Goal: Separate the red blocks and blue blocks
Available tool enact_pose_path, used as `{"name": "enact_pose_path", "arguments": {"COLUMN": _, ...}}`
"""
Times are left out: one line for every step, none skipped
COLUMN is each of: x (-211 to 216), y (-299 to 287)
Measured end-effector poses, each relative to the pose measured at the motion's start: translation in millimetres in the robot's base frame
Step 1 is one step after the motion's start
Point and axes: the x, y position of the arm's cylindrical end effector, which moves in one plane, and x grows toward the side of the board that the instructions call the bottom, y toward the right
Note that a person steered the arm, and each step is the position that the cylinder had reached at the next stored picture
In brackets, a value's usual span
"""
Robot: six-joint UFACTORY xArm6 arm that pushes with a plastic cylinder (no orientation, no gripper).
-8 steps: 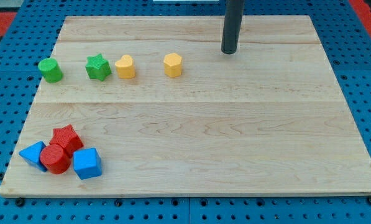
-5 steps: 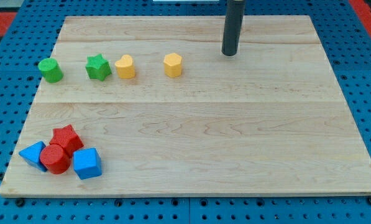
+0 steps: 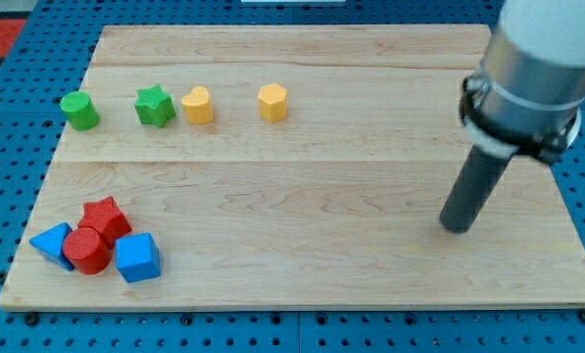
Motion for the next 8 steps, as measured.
{"name": "enact_pose_path", "arguments": {"x": 36, "y": -79}}
{"name": "enact_pose_path", "arguments": {"x": 46, "y": -178}}
{"name": "enact_pose_path", "arguments": {"x": 49, "y": -266}}
{"name": "enact_pose_path", "arguments": {"x": 49, "y": -352}}
{"name": "enact_pose_path", "arguments": {"x": 49, "y": -385}}
{"name": "enact_pose_path", "arguments": {"x": 45, "y": -373}}
{"name": "enact_pose_path", "arguments": {"x": 28, "y": -337}}
{"name": "enact_pose_path", "arguments": {"x": 14, "y": -326}}
